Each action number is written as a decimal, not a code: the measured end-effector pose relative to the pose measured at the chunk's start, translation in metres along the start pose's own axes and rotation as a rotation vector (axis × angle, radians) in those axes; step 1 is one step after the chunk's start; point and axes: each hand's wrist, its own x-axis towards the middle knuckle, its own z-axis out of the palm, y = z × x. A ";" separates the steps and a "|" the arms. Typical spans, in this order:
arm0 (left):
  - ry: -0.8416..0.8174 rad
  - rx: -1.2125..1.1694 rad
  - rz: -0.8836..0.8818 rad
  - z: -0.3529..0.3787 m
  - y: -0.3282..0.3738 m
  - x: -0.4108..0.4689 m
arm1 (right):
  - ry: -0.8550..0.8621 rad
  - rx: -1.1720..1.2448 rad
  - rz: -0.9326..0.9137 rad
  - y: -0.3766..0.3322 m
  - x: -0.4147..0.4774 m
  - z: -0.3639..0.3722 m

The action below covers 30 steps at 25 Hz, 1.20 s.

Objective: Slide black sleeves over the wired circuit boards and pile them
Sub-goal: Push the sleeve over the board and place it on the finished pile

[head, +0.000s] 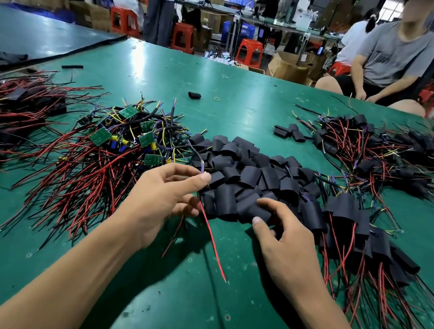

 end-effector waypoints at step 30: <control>-0.158 -0.348 -0.097 0.005 0.009 -0.002 | -0.038 0.115 0.098 -0.003 0.000 -0.005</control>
